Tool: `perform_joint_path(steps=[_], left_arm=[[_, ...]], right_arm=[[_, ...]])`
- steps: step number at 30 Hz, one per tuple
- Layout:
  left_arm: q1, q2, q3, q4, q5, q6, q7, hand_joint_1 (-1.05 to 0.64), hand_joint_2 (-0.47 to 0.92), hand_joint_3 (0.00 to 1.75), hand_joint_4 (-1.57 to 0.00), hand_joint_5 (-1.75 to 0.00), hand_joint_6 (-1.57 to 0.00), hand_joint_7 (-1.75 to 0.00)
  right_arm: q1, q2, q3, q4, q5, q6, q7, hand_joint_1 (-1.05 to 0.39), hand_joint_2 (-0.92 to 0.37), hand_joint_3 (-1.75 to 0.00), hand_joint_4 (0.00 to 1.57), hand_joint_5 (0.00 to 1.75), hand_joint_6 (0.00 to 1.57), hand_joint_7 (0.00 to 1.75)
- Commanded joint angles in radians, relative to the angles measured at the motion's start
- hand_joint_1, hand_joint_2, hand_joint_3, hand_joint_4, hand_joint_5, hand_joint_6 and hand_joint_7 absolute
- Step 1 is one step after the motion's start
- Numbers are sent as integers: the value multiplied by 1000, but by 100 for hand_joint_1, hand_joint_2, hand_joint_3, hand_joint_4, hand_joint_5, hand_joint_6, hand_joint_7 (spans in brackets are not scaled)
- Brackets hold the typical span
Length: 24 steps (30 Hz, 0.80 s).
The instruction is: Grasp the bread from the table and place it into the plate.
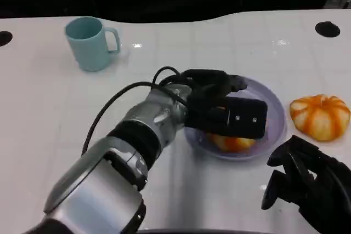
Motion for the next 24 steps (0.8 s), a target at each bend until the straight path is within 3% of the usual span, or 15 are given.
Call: perform_joint_path(steps=[1,9,16,18,21,23,24], left_arm=[[-29,40,46,-32,-60,-20,-92,-94,92,49,-1,-2,-11,-1],[22,104,183,-126,-231,-69,-246,-92,92,48,-11,-7,-19,-4],[177,124,368,-322,-477,-5,-345,-76,92,40,-39,-25,-41,-12],[259,110,431,-428,-563,65,-337,-68,92,37,-48,-34,-52,-14],[348,89,495,-558,-671,163,-337,-62,92,38,-48,-70,-64,-12],[418,76,528,-669,-741,237,-333,-62,92,38,-50,-80,-69,-13],[466,67,553,-744,-792,285,-331,-63,92,39,-52,-94,-73,-18]], right_arm=[[-2,-7,-13,4,10,-6,-1,-46,-92,-37,65,175,50,164],[-6,-11,-14,10,9,-7,4,-45,-92,-38,65,175,49,163],[-9,-5,-15,8,15,4,-7,-45,-92,-37,65,175,49,163],[-8,-6,-14,12,13,-5,-3,-44,-92,-39,64,175,48,163],[-8,-8,-13,14,11,-11,1,-44,-92,-39,64,175,48,164],[-7,-7,-14,13,14,-8,1,-44,-92,-39,64,175,49,164],[-8,-7,-15,13,17,-6,1,-45,-92,-38,65,175,49,164]])
